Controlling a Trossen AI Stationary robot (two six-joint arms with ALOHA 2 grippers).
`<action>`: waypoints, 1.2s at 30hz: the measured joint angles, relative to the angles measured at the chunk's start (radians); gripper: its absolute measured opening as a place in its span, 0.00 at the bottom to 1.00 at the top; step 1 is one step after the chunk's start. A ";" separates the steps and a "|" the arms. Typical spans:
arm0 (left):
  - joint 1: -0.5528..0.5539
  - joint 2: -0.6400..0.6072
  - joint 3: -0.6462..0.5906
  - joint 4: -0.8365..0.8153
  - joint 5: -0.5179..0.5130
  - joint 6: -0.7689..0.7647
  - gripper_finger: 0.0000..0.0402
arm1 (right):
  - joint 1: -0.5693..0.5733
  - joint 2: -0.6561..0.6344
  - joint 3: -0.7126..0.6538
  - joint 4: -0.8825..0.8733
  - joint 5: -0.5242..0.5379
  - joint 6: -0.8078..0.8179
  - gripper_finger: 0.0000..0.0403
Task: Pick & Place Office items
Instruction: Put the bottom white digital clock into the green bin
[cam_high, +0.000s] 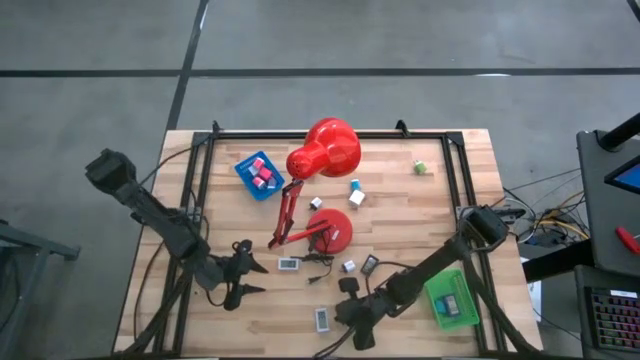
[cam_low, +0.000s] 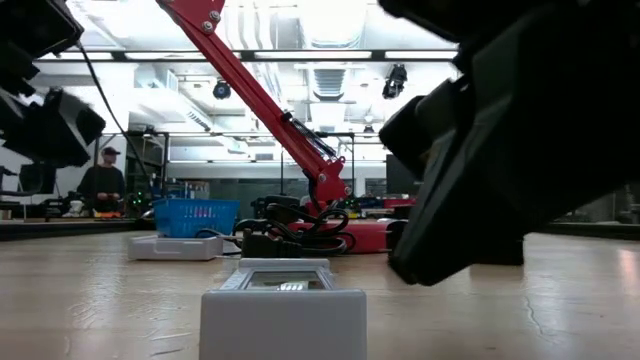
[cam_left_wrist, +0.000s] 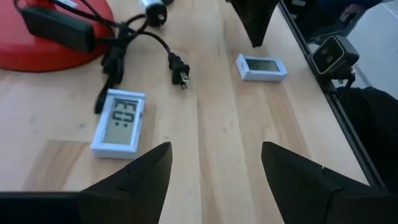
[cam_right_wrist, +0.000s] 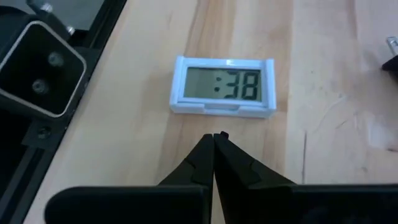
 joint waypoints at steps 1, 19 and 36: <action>-0.004 0.012 0.000 0.011 0.000 -0.008 0.63 | -0.004 0.005 0.003 0.001 -0.012 -0.004 0.02; -0.045 0.062 0.001 0.113 -0.009 -0.043 0.63 | -0.150 0.216 0.284 -0.009 -0.188 -0.303 0.02; -0.064 0.098 0.056 0.104 0.098 0.166 0.63 | -0.114 0.138 0.335 -0.300 -0.030 -0.339 0.02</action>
